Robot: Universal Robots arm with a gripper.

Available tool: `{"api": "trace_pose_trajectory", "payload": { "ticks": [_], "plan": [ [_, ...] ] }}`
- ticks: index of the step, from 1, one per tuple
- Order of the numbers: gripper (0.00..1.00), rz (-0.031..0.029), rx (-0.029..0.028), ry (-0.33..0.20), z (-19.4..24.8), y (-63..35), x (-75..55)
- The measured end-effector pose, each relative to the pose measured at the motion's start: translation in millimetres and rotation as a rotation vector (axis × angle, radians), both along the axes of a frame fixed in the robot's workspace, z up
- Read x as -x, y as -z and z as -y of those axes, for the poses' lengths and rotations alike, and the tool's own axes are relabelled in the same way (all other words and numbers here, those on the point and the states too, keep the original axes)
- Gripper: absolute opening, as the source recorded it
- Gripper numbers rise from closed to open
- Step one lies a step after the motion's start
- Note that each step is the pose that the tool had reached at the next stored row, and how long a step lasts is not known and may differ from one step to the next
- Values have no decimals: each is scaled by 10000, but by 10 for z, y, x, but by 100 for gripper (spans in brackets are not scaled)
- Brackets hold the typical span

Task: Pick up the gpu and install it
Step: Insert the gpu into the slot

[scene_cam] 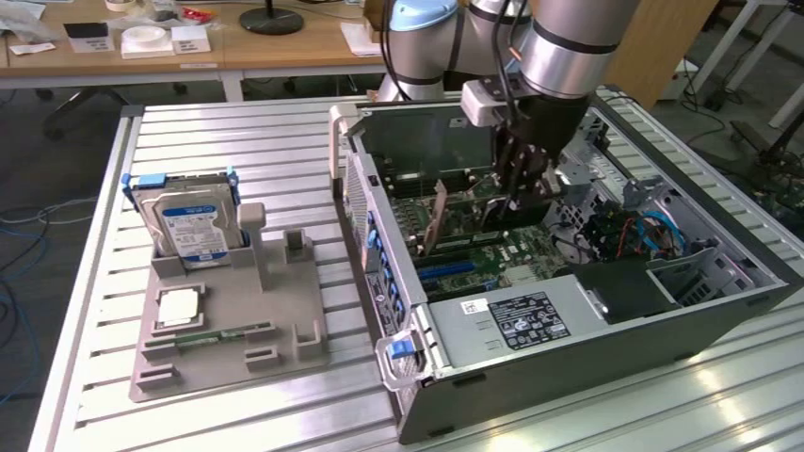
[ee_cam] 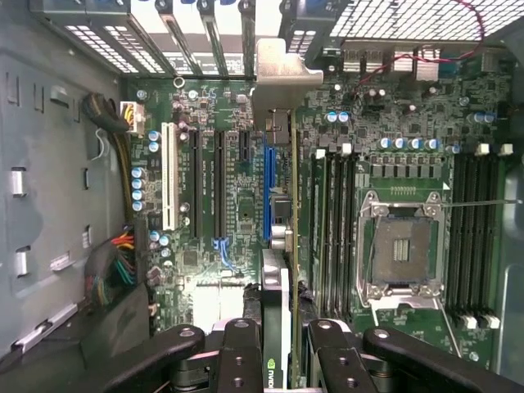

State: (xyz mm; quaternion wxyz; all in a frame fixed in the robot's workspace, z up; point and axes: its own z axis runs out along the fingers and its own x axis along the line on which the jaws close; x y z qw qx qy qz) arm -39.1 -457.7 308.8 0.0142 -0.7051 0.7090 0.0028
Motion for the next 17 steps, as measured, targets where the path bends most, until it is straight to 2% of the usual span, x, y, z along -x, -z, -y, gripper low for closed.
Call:
{"api": "trace_pose_trajectory", "payload": {
  "ticks": [11, 17],
  "plan": [
    [27, 1, 0, -2, 3, 153, 63],
    [27, 0, 2, -3, 3, 204, 95]
  ]
}}
